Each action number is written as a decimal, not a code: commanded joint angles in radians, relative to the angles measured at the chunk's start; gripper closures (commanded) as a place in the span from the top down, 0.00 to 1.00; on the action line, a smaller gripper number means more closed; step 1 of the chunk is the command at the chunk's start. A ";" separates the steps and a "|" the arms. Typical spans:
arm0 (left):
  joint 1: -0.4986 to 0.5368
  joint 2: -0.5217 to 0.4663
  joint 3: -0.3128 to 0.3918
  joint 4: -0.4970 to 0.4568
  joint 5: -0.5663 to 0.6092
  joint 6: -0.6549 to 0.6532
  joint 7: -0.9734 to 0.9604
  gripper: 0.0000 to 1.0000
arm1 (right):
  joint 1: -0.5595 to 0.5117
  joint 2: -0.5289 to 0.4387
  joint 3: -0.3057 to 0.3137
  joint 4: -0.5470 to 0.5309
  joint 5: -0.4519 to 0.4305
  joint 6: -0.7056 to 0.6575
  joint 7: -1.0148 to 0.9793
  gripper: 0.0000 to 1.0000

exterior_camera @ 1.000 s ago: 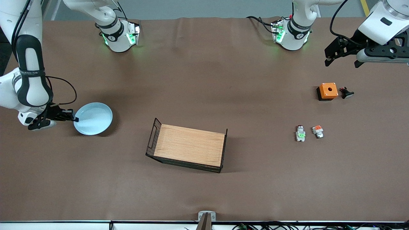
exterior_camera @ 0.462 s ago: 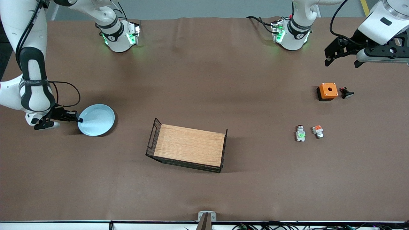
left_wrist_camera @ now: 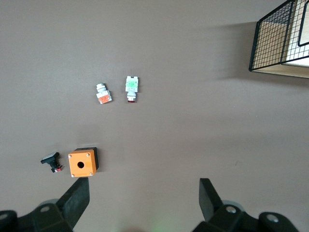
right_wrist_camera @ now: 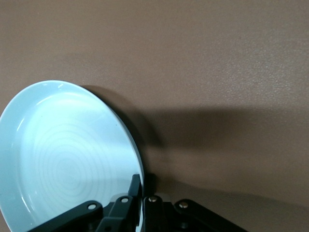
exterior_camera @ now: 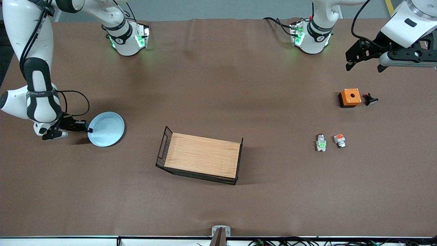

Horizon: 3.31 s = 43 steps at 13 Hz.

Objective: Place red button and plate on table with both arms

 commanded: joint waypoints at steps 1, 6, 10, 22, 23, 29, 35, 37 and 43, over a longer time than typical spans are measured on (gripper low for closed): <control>0.002 -0.013 -0.007 -0.004 0.003 -0.001 -0.015 1.00 | -0.017 -0.005 0.021 0.008 0.030 0.008 -0.020 0.26; 0.002 -0.013 -0.009 -0.005 0.000 -0.004 -0.015 1.00 | -0.012 -0.031 0.019 0.115 0.025 -0.073 -0.018 0.78; -0.001 -0.013 -0.010 -0.015 0.000 -0.015 -0.013 1.00 | 0.000 -0.068 0.012 0.215 -0.091 -0.124 -0.015 0.85; 0.006 -0.015 -0.012 -0.022 0.015 -0.032 0.021 1.00 | 0.056 -0.118 0.018 0.314 -0.326 0.037 -0.023 1.00; 0.006 -0.015 -0.012 -0.022 0.015 -0.032 0.021 1.00 | 0.051 -0.118 0.019 0.299 -0.323 0.053 -0.023 1.00; 0.006 -0.013 -0.013 -0.019 0.015 -0.030 0.019 1.00 | 0.060 -0.143 0.035 0.288 -0.334 -0.005 -0.006 1.00; 0.005 -0.013 -0.016 -0.021 0.020 -0.012 0.018 1.00 | 0.059 -0.262 0.169 0.436 -0.781 -0.334 0.650 1.00; 0.005 -0.015 -0.019 -0.021 0.058 -0.012 0.016 1.00 | 0.033 -0.301 0.235 0.502 -0.863 -0.482 0.781 1.00; 0.005 -0.016 -0.029 -0.021 0.057 0.011 0.001 1.00 | -0.052 -0.433 0.369 0.551 -0.993 -0.723 0.796 1.00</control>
